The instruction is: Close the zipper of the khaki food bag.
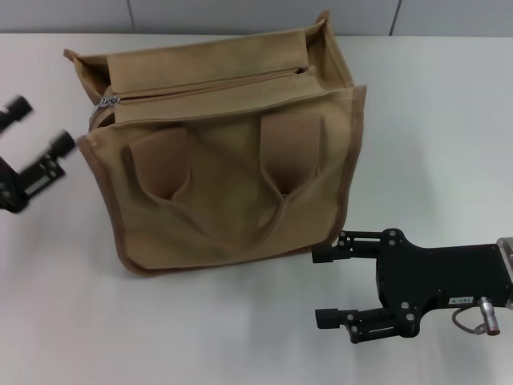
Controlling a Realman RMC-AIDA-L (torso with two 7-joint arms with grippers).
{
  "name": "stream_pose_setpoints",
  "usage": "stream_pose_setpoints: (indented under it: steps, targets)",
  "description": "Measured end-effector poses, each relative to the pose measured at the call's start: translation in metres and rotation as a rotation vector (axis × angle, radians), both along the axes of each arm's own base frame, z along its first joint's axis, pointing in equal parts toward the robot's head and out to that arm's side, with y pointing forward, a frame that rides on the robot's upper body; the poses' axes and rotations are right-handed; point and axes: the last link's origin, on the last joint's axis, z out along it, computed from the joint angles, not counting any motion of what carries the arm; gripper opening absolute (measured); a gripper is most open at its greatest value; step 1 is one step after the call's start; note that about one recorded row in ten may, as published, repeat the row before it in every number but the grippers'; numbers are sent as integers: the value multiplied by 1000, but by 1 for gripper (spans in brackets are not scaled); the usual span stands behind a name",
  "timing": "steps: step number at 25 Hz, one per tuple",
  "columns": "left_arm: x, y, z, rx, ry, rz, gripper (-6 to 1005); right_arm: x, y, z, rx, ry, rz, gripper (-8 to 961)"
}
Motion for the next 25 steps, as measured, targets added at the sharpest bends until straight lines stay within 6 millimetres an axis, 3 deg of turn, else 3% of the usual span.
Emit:
stream_pose_setpoints:
  steps: [8, 17, 25]
  targets:
    - [8, 13, -19, -77, 75, -27, 783, -1, 1, 0, -2, 1, -3, 783]
    - [0, 17, -10, 186, 95, 47, 782, 0, -1, 1, -4, 6, -7, 784]
    - [4, 17, -19, 183, 134, 19, 782, 0, -1, 1, -6, 9, -8, 784]
